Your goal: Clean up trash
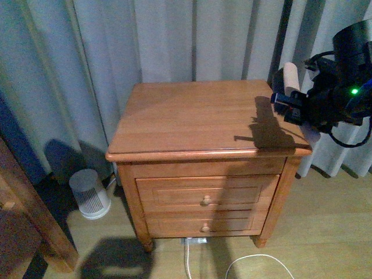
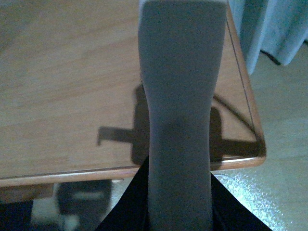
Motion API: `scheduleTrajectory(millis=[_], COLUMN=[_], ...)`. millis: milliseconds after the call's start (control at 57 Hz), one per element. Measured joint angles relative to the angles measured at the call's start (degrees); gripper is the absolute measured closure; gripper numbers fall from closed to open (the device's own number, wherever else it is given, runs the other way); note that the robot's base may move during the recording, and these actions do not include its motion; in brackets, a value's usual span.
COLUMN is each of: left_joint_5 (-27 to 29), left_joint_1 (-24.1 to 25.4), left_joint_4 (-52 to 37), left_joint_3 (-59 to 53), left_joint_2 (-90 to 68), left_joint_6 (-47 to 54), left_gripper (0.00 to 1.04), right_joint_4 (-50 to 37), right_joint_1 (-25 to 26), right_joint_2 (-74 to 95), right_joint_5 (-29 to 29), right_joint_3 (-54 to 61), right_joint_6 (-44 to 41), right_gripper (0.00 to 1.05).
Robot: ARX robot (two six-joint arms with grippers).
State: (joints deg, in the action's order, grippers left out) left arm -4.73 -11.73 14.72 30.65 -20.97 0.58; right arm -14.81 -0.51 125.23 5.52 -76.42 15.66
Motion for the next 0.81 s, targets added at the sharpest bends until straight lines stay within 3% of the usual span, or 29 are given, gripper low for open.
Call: scheduleTrajectory(millis=[263,492,614,808], left_joint_5=[0.0,0.0,0.0,0.0], left_joint_1=[0.0,0.0,0.0,0.0], left_joint_4=[0.0,0.0,0.0,0.0], left_joint_3=[0.0,0.0,0.0,0.0], left_joint_2=[0.0,0.0,0.0,0.0], left_joint_6=[0.0,0.0,0.0,0.0], left_gripper=[0.77,0.77,0.77,0.77], right_joint_4=[-8.0,-13.0,-13.6,-12.1], right_joint_1=[-0.5,-1.2,-2.3,-1.7], right_joint_2=[-23.1,-47.9,-60.8,-71.0], right_joint_5=[-0.2,-6.1,-9.2,-8.4], right_joint_3=[17.6,37.7,48.2,56.8], right_joint_6=[-8.4,-11.0,-11.6,-11.1], right_gripper=[0.85,0.85,0.86,0.86])
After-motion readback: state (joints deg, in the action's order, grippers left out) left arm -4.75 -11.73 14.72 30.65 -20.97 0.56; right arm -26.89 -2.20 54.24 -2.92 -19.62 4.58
